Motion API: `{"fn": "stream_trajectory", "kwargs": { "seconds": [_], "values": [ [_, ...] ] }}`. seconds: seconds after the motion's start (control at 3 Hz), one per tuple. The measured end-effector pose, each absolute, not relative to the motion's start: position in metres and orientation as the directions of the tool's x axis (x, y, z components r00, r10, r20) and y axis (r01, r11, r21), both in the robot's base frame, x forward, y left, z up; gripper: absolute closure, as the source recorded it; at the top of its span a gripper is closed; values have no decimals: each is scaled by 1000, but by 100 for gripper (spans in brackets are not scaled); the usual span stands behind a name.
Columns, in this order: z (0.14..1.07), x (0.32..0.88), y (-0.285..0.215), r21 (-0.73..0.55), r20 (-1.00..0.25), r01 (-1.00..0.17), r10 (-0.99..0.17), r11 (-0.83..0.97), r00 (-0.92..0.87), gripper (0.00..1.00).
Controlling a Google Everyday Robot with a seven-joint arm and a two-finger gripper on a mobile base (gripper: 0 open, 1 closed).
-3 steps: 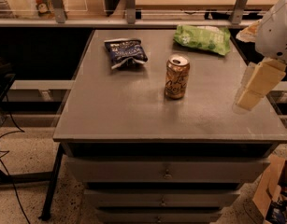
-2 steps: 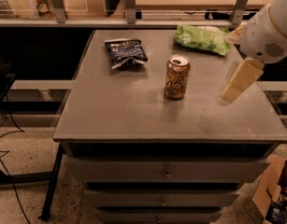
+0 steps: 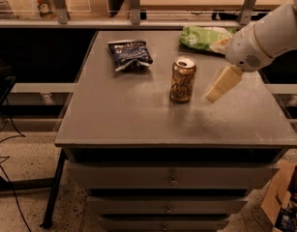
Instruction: Pick orange can
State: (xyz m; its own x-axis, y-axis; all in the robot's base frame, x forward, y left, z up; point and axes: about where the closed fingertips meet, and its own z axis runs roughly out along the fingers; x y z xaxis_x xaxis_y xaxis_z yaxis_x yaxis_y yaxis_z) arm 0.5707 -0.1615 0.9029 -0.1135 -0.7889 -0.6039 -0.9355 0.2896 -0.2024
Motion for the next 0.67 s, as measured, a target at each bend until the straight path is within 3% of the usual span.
{"fn": "stream_trajectory", "kwargs": {
  "seconds": [0.33,0.67],
  "values": [
    [893,588,-139,-166,-697,-942,-710,293,-98,0],
    [889,600,-115,-135,-770,-949,-634,284,-80,16]
  ]
}}
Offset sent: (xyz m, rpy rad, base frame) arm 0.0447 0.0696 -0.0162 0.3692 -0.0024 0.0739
